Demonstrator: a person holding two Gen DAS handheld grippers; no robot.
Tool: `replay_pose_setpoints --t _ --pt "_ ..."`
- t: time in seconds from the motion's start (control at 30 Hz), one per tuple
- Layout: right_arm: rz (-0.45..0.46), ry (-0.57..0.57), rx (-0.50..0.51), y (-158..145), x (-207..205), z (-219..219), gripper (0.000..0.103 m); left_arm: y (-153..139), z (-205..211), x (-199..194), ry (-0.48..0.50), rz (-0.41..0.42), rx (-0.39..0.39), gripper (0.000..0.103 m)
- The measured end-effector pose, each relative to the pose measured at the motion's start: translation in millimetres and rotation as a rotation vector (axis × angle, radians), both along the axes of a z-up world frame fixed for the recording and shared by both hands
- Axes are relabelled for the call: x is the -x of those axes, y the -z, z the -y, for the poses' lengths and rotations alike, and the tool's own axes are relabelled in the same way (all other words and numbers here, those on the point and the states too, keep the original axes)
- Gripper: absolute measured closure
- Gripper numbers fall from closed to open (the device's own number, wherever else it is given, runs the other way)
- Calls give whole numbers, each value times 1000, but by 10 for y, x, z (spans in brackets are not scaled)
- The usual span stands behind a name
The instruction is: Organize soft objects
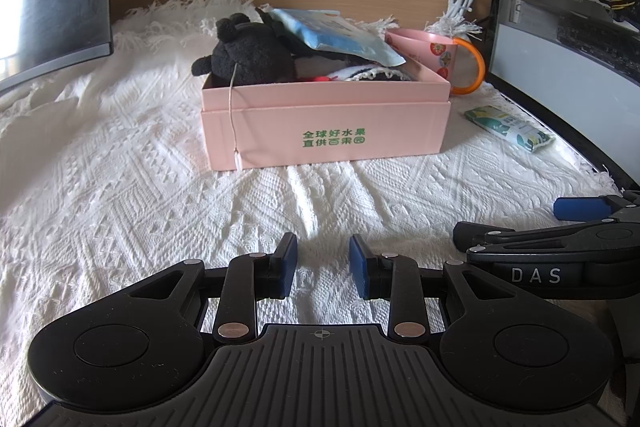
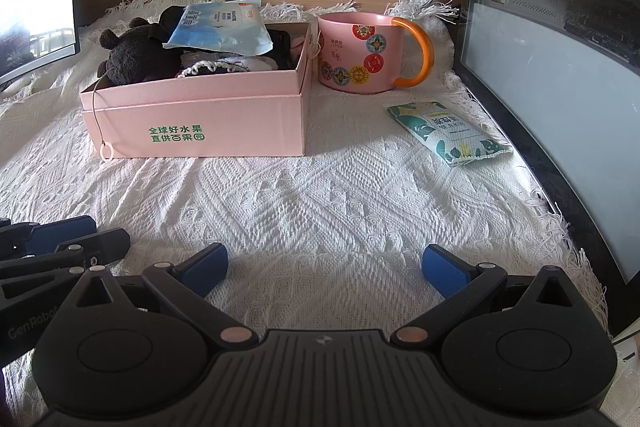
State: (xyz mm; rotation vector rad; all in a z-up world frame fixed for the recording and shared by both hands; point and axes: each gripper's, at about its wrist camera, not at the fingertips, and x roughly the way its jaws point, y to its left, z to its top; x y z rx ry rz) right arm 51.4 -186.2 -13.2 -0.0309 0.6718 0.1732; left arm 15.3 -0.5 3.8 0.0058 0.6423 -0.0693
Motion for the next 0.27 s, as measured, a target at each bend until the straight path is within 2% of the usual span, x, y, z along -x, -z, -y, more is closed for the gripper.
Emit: replay_pose_setpoints --t 0.27 --pt "0 0 0 -1 0 0 0 -5 -5 -32 -3 -3 -3 70"
